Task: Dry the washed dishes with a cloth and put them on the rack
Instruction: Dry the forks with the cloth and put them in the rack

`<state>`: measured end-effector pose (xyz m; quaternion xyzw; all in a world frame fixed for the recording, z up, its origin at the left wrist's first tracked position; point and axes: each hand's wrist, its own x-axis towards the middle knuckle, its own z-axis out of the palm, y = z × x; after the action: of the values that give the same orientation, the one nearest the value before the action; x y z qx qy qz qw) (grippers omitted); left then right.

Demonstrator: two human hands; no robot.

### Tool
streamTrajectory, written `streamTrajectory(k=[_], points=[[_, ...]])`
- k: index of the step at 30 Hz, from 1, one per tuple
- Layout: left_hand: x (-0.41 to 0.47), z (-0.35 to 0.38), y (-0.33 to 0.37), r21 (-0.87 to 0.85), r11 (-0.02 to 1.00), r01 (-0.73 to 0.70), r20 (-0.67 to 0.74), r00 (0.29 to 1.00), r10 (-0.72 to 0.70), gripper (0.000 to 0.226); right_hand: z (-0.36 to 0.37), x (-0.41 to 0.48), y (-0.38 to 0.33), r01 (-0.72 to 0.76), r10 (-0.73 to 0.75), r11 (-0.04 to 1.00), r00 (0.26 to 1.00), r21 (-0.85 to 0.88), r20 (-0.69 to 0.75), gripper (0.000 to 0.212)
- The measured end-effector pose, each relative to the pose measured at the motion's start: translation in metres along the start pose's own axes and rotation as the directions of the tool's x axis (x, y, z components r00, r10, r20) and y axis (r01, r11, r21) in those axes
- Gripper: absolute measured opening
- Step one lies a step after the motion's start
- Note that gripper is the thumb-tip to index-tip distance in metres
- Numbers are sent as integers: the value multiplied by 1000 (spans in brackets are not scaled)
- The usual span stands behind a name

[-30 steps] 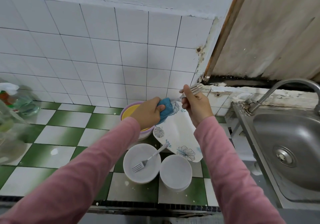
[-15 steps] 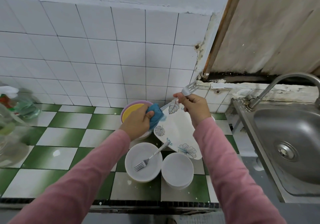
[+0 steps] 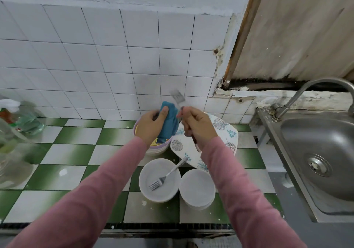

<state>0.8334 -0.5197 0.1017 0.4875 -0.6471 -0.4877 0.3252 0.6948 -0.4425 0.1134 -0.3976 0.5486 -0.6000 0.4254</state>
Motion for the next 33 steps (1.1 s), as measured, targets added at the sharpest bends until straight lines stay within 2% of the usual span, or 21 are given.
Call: streamTrajectory(k=[2,4,8,15,20,22,25,28,30,33], points=[[0,6,10,-82,997,0,15,1000,1,31,9,1,2,39,-43,994,998,-101,-39,24],[0,11,17,-135,991,-5,41,999,10,26,15,4,4,46,-60,991,992,-127,-109,17],[2,13,18,-329,936,129,178,981,-73,32,11,10,9,25,-60,986,977,-167,-204,24],[4,11,25,-463,851,247,222,962,-158,38,-4,6,10,39,-69,974,990,-224,-127,22],[9,9,21,-483,839,250,213,963,-164,42,-14,2,13,12,-41,959,995,-282,-96,24],[11,9,17,-419,886,197,159,977,-142,40,-20,0,8,16,-36,904,999,-426,-40,22],[11,9,11,-282,952,121,73,992,-105,38,-25,-3,0,88,-84,768,996,-634,36,18],[10,11,10,-291,944,157,43,988,-151,36,-19,0,-1,224,-269,669,962,-709,50,42],[9,15,13,-321,926,197,104,980,-172,37,-11,7,3,262,-348,557,935,-788,65,52],[7,20,19,-428,861,274,208,957,-201,38,-1,12,8,206,-284,501,956,-841,65,52]])
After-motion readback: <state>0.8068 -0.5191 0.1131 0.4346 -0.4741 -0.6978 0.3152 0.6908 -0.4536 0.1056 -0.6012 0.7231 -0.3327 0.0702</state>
